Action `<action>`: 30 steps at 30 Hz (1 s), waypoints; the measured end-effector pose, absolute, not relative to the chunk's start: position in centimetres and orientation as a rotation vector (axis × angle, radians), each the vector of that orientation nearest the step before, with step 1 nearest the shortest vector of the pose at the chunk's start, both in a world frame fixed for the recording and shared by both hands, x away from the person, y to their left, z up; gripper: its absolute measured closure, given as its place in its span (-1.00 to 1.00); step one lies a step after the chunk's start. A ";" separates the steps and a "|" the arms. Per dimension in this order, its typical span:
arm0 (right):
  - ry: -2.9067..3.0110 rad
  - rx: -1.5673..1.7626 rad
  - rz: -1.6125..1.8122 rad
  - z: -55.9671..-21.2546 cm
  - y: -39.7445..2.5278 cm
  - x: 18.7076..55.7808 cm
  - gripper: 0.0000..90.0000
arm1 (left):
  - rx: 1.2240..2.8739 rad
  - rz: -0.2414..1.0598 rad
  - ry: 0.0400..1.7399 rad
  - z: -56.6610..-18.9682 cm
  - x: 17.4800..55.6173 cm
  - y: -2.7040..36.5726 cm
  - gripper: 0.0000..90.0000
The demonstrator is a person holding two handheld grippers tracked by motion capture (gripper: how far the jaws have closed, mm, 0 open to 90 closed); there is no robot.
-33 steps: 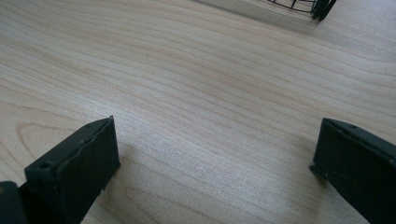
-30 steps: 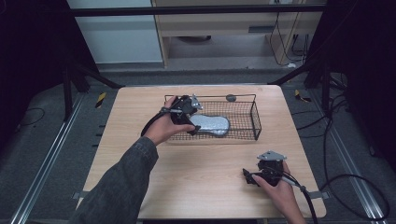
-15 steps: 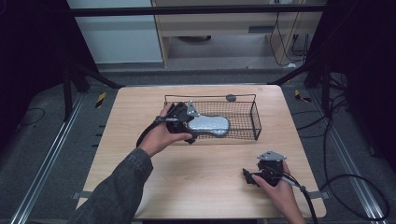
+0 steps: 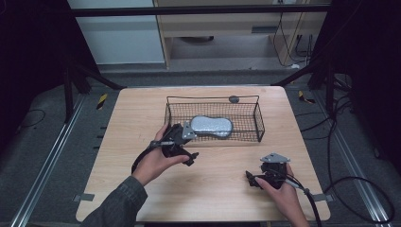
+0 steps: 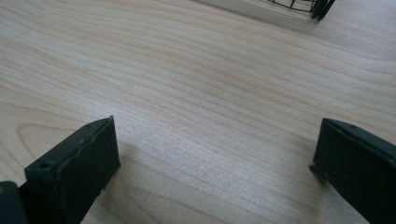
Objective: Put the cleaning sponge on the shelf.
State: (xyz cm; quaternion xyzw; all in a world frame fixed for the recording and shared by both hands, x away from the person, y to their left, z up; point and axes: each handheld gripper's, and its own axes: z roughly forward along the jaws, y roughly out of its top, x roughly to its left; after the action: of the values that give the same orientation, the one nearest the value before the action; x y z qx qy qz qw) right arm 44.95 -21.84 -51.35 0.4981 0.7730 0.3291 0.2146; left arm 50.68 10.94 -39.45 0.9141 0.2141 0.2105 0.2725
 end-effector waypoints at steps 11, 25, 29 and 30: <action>2.144 1.382 0.913 -51.4 -21.8 44.9 -0.99 | 2.437 0.526 0.681 -43.3 48.0 13.9 -0.91; 2.144 1.379 0.913 -51.4 -21.8 44.9 -0.99 | 2.370 0.517 0.948 -47.3 48.1 20.2 -0.90; 2.144 1.380 0.913 -51.4 -21.8 44.9 -0.99 | 2.315 0.520 1.042 -47.7 48.9 22.1 -0.90; 2.144 1.380 0.914 -51.4 -21.8 44.9 -0.99 | 2.308 0.531 1.052 -47.7 49.1 22.4 -0.90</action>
State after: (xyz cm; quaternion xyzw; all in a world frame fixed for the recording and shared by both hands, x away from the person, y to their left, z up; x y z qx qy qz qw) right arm 44.87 -21.79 -51.35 0.4977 0.7730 0.3295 0.2147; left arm 49.06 22.39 -47.71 0.8572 0.3907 0.1971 0.2715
